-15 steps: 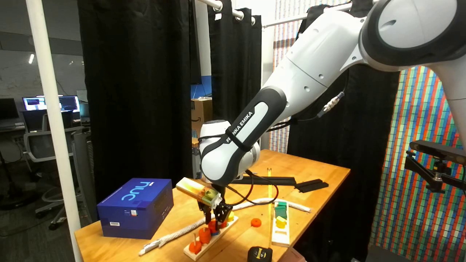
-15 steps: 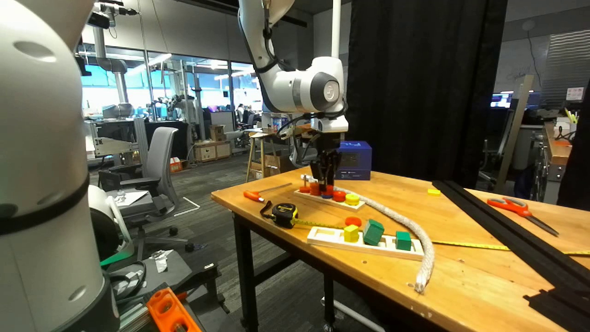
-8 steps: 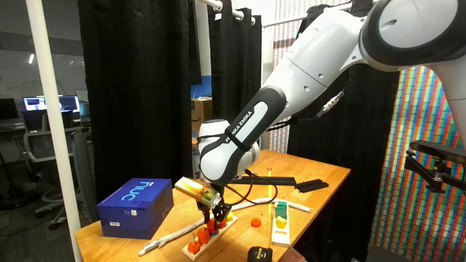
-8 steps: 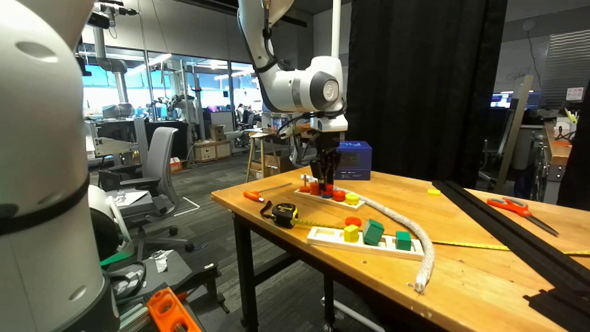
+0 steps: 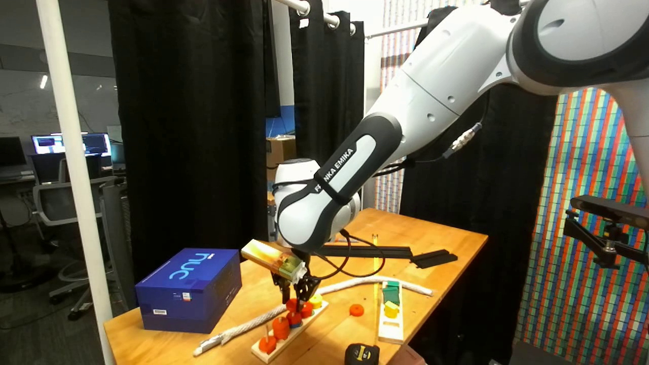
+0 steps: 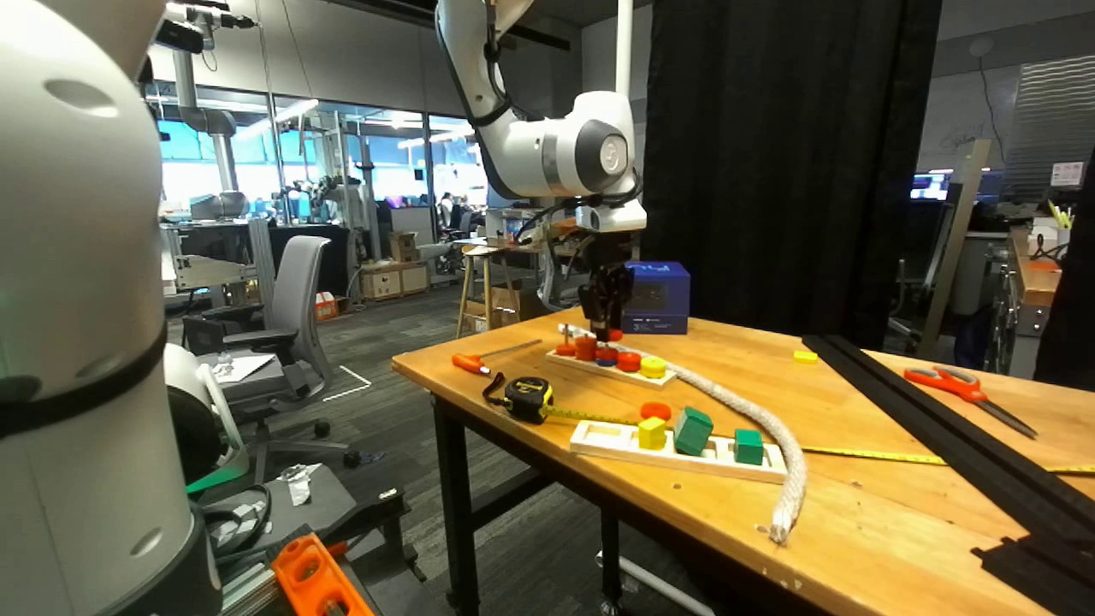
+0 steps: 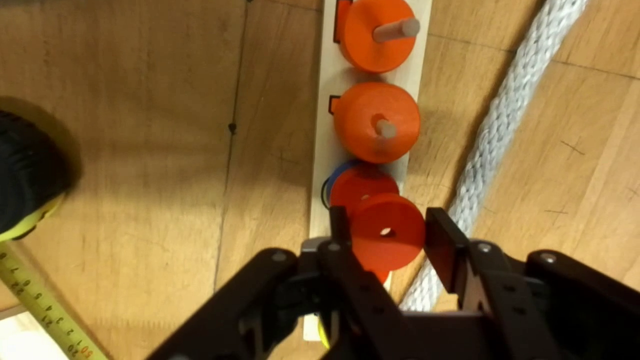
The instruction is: Unhang the orange object from the third column of the object and put it on the table
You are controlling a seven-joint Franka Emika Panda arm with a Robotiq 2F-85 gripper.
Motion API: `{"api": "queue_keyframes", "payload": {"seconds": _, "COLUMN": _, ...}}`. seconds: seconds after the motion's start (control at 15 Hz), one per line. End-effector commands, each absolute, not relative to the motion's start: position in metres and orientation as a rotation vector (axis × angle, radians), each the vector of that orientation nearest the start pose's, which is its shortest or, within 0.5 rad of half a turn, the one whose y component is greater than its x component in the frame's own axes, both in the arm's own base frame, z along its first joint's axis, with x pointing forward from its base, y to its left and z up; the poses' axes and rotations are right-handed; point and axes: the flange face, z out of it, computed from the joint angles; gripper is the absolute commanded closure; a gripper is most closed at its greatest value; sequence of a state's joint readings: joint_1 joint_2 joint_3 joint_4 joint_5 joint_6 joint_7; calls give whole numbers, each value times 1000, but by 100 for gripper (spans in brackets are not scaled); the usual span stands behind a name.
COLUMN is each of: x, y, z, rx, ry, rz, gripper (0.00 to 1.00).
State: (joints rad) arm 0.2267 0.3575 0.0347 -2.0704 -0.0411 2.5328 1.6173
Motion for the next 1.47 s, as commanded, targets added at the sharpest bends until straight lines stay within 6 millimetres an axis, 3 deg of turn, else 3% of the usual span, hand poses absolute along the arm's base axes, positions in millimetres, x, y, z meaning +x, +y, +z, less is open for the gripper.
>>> {"api": "queue_keyframes", "payload": {"seconds": 0.0, "x": 574, "y": 141, "z": 282, "rx": -2428, "ry": 1922, "rz": -161, "gripper": 81}}
{"api": "queue_keyframes", "payload": {"seconds": 0.53, "x": 555, "y": 107, "z": 283, "rx": -2450, "ry": 1986, "rz": -170, "gripper": 81}}
{"api": "queue_keyframes", "payload": {"seconds": 1.13, "x": 522, "y": 89, "z": 249, "rx": -2462, "ry": 2019, "rz": -54, "gripper": 81}}
{"api": "queue_keyframes", "payload": {"seconds": 1.4, "x": 517, "y": 85, "z": 247, "rx": -2398, "ry": 1959, "rz": -43, "gripper": 81}}
